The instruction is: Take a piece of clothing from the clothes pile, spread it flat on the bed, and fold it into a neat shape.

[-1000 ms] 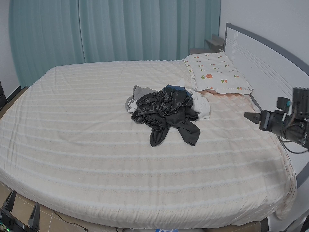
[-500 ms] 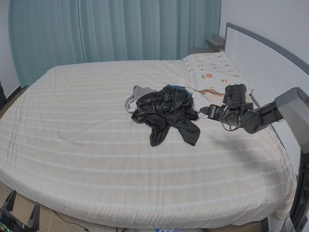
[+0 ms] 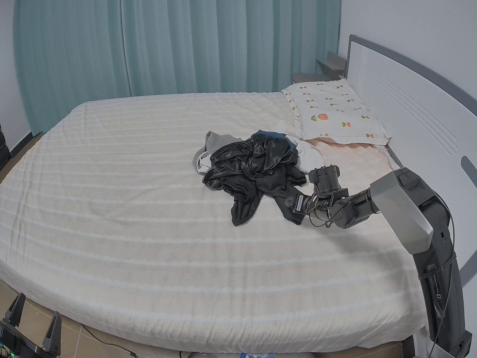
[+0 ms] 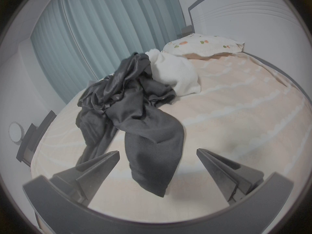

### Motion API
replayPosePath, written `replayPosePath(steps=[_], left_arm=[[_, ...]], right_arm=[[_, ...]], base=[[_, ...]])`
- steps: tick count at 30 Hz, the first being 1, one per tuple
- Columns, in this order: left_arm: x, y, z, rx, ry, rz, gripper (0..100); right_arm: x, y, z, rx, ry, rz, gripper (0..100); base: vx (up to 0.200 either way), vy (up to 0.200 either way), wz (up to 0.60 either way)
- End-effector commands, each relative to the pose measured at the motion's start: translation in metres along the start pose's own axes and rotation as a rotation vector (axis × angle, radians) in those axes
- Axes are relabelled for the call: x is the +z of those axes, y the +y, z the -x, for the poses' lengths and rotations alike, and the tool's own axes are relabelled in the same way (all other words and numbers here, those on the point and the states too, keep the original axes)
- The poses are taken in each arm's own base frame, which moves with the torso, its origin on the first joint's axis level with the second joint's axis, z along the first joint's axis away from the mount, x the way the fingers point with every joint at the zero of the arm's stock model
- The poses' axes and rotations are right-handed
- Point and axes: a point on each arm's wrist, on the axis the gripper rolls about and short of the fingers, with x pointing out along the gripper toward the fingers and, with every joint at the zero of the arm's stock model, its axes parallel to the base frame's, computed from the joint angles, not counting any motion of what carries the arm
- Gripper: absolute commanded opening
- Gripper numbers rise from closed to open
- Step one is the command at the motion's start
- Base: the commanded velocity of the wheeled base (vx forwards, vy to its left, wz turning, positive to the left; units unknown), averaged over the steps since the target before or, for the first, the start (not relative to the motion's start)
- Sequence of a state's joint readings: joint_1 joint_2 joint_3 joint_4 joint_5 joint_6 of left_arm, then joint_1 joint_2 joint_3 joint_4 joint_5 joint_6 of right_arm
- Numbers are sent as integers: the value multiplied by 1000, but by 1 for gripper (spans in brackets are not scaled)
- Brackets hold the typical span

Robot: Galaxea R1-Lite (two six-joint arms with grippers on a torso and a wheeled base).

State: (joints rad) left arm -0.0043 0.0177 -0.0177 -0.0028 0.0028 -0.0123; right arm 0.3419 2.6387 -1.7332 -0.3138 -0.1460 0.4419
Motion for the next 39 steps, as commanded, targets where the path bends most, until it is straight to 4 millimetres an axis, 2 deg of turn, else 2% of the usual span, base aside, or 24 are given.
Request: replayPosePath(steps=[1, 8, 9, 17, 20, 23, 29, 30, 34, 35, 36, 37, 39], left_arm=[[-5, 0, -1, 0, 7, 1, 100], [-5, 0, -1, 2, 7, 1, 100], [-5, 0, -1, 2, 7, 1, 100], [-5, 0, -1, 0, 7, 1, 100], [-5, 0, -1, 0, 7, 1, 100], [-5, 0, 0, 0, 6, -2, 100], [-5, 0, 0, 2, 4, -2, 100], [-5, 0, 0, 5, 6, 0, 100], [-3, 0, 0, 6, -14, 6, 100], [15, 0, 4, -3, -95, 34, 100], [15, 0, 4, -3, -95, 34, 100], [65, -1, 13, -25, -236, 119, 100], [79, -1, 1, -21, -160, 121, 100]], right_arm=[[-12, 1, -15, -6, 10, 5, 100], [-16, 8, -29, -27, 2, -3, 100], [-17, 8, -30, -29, 11, -4, 0], [-21, 15, -33, -11, 13, -7, 0], [-16, 17, -30, 0, 1, -16, 0], [1, 22, -12, 11, -16, -73, 0], [26, 25, 53, 126, -3, -118, 0], [33, 25, 77, 183, -32, -125, 0], [40, 21, 124, 290, -104, -128, 0], [41, 19, 141, 320, -120, -127, 0], [41, 19, 141, 320, -120, -127, 0], [40, 15, 165, 370, -132, -123, 0], [40, 12, 189, 422, -151, -118, 0]], base=[[0, 0, 0], [0, 0, 0], [0, 0, 0], [0, 0, 0], [0, 0, 0], [0, 0, 0], [0, 0, 0], [0, 0, 0], [0, 0, 0], [0, 0, 0], [0, 0, 0], [0, 0, 0], [0, 0, 0]])
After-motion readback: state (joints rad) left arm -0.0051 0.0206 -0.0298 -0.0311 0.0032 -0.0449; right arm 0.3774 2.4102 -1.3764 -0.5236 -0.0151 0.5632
